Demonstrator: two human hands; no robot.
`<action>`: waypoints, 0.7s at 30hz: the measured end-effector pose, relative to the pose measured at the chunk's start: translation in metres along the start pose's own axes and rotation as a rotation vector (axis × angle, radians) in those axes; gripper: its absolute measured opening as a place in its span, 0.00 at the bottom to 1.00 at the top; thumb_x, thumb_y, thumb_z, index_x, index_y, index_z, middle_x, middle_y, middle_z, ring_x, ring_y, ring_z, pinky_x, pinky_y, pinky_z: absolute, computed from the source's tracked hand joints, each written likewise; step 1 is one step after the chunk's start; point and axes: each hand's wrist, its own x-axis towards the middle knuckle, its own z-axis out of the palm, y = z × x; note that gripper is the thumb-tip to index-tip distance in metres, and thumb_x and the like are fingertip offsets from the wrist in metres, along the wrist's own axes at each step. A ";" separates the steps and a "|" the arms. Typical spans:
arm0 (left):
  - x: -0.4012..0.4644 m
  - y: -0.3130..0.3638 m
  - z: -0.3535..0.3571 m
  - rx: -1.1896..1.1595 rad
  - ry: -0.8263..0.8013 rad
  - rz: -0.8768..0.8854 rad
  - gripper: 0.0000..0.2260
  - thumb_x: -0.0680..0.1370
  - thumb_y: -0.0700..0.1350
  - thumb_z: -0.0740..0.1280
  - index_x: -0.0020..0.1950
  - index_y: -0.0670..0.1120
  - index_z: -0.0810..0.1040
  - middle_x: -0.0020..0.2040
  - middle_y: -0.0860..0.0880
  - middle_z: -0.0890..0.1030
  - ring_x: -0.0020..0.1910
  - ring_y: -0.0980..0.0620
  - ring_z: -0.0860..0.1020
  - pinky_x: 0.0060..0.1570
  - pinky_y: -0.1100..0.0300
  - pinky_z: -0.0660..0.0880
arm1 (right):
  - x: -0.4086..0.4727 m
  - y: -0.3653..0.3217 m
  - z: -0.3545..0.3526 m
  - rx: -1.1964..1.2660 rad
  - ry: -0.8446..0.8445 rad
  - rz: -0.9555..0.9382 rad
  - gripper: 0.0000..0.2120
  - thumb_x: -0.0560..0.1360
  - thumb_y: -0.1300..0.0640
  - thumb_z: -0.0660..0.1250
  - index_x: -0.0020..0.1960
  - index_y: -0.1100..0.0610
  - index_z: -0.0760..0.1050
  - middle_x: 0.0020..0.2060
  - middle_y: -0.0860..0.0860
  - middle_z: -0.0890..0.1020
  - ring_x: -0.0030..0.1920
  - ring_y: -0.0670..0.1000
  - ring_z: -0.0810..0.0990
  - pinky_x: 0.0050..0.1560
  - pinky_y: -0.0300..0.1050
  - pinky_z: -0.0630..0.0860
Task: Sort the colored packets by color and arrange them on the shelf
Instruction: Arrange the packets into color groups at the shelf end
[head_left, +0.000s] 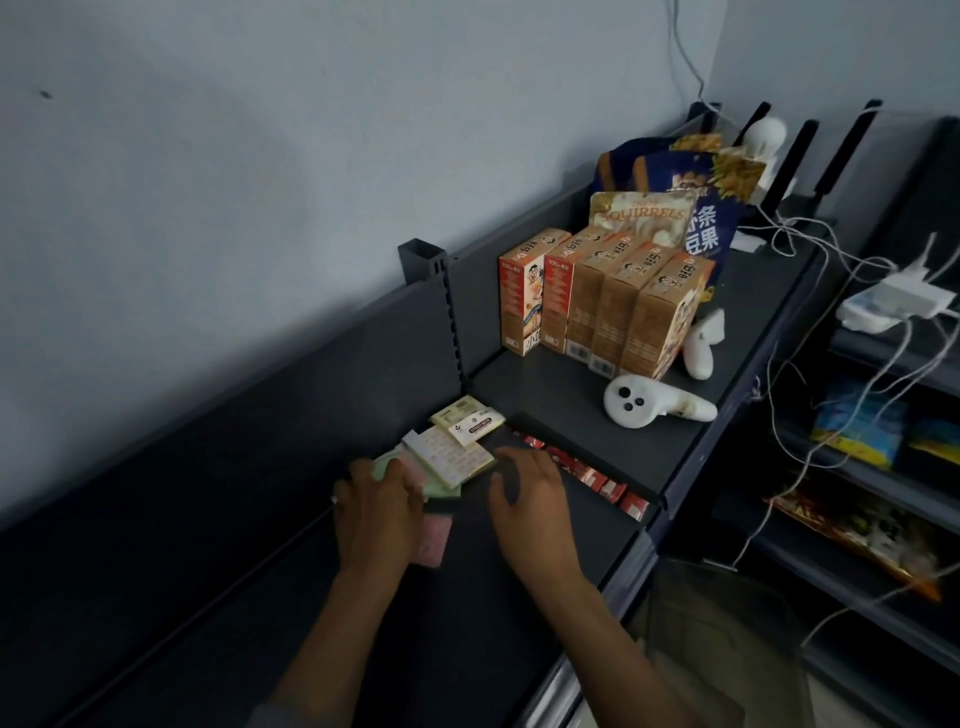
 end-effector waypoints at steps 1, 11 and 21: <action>0.001 0.000 -0.001 -0.011 0.008 -0.012 0.04 0.79 0.49 0.65 0.53 0.53 0.76 0.62 0.46 0.68 0.55 0.42 0.69 0.50 0.47 0.77 | 0.002 0.001 0.000 0.004 -0.004 0.002 0.14 0.79 0.58 0.66 0.65 0.52 0.76 0.60 0.46 0.76 0.63 0.45 0.73 0.65 0.37 0.69; -0.006 0.019 -0.044 -0.643 0.103 -0.062 0.19 0.76 0.47 0.70 0.65 0.57 0.72 0.64 0.51 0.71 0.57 0.53 0.75 0.49 0.56 0.77 | 0.008 0.000 0.016 0.097 -0.081 -0.013 0.16 0.79 0.58 0.68 0.67 0.55 0.76 0.59 0.48 0.79 0.59 0.43 0.77 0.60 0.38 0.76; -0.019 0.034 -0.057 -1.324 -0.222 -0.230 0.15 0.82 0.37 0.61 0.61 0.52 0.81 0.56 0.46 0.85 0.53 0.46 0.85 0.49 0.45 0.83 | 0.016 -0.028 0.029 0.671 -0.249 0.173 0.24 0.81 0.56 0.68 0.73 0.46 0.66 0.56 0.47 0.83 0.53 0.46 0.84 0.48 0.44 0.83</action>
